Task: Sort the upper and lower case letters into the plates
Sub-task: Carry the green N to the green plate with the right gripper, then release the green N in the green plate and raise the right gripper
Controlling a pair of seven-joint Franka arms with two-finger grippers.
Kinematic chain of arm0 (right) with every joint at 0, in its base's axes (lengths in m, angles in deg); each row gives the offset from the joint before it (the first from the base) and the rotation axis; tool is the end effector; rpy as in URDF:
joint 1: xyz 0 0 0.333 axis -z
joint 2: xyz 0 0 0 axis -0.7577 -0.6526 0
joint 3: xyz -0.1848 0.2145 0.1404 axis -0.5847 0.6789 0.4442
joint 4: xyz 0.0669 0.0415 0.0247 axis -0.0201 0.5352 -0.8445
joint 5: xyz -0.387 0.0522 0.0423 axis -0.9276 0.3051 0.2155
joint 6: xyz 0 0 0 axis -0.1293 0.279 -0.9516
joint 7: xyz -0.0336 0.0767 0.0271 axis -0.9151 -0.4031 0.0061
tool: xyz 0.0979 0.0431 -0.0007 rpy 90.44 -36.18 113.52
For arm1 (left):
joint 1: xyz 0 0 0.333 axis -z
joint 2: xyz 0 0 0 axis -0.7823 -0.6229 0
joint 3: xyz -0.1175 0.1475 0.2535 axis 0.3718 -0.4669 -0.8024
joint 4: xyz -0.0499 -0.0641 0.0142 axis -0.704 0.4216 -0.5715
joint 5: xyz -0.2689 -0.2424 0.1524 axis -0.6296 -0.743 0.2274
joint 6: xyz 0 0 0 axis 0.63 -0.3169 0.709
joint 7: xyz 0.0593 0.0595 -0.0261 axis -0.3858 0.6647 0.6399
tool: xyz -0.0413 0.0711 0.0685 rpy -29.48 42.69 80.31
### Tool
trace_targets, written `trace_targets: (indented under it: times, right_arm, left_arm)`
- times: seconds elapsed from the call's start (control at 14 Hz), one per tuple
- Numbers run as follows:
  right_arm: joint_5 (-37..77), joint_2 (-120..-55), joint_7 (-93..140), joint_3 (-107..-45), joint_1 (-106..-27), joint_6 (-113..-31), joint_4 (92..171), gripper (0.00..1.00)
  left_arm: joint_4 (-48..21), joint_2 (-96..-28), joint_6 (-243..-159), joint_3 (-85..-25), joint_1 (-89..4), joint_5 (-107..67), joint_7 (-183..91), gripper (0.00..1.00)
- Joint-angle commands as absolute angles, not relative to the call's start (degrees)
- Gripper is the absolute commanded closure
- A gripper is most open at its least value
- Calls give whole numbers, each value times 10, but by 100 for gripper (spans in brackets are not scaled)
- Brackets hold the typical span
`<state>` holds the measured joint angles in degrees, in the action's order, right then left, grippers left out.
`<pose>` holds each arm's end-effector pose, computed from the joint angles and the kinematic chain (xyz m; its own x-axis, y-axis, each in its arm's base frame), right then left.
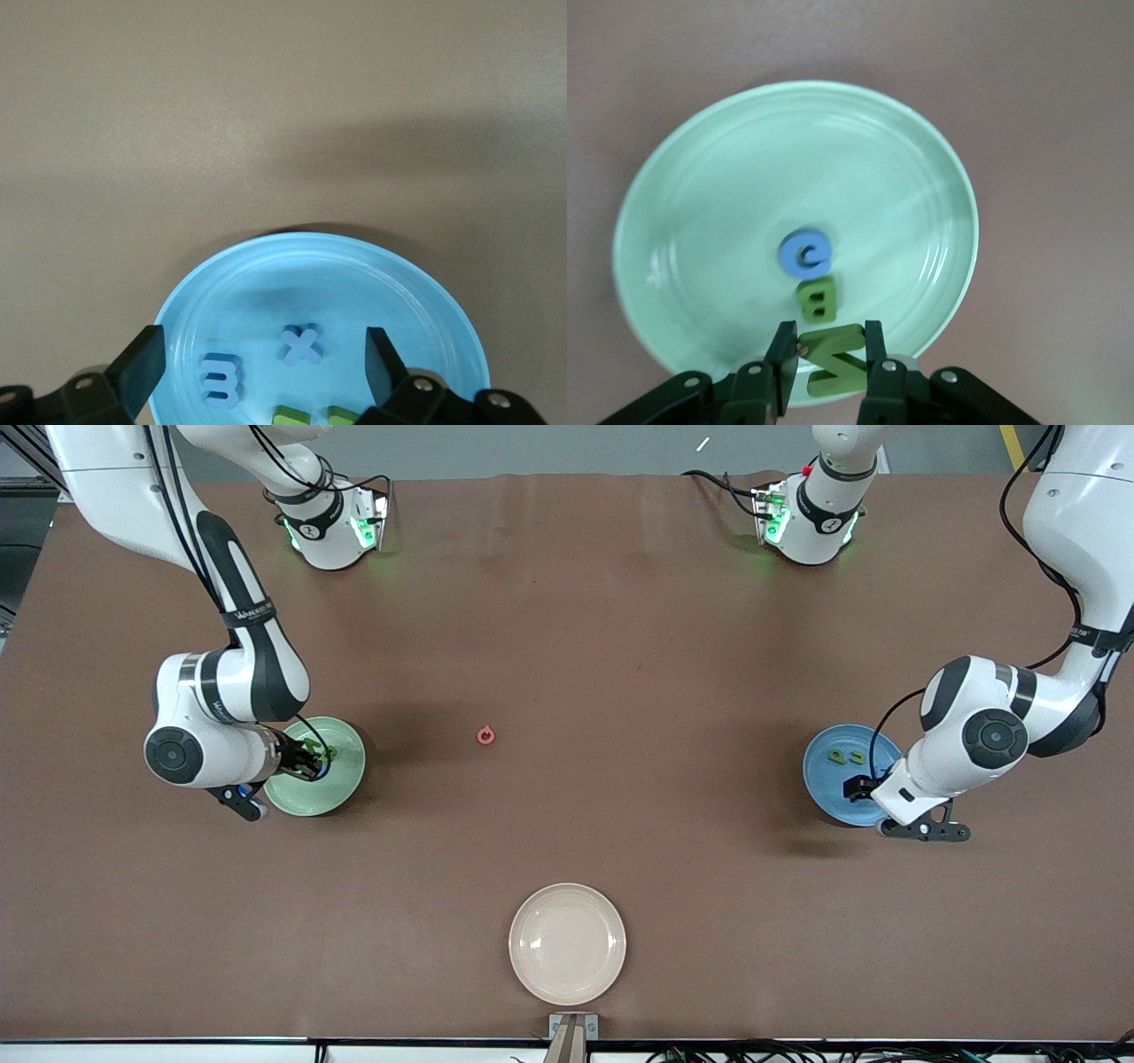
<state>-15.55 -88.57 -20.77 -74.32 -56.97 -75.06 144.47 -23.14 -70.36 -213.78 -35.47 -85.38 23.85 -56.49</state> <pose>0.5776 0.0412 0.2306 0.7686 -0.5921 -0.2422 -0.5549 -0.8055 0.2082 0.6204 -0.0075 0.2366 0.9938 -0.1047 -0.0375 -0.1080 -0.9890 -0.1006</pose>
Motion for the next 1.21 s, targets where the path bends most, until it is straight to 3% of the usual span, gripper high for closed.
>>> trace_targets:
  times: [0.0, 0.21, 0.5, 0.64, 0.78, 0.86, 1.14]
  right_arm:
    - [-171, -875, -165, -732, -531, -818, 1498, 100]
    - [-171, -881, -153, -732, -524, -902, 1539, 100]
    - [-171, -886, -154, -732, -527, -908, 1542, 99]
    - [-171, -886, -153, -732, -523, -903, 1539, 91]
    - [-172, -885, -145, -732, -522, -893, 1537, 40]
    - [-172, -883, -126, -732, -522, -884, 1533, 4]
    - [-170, -882, -119, -732, -511, -738, 1440, 0]
  left_arm:
    - [-234, -688, -2131, -348, -860, 232, -562, 1]
    - [-232, -688, -2131, -320, -890, 231, -552, 1]
    - [-215, -684, -2131, -321, -883, 161, -515, 1]
    - [-217, -662, -2131, -329, -873, 96, -468, 1]
    - [-211, -654, -2125, -373, -836, 57, -435, 1]
    - [-205, -642, -2115, -404, -804, 34, -429, 1]
    - [-205, -609, -2108, -607, -603, -56, -398, 1]
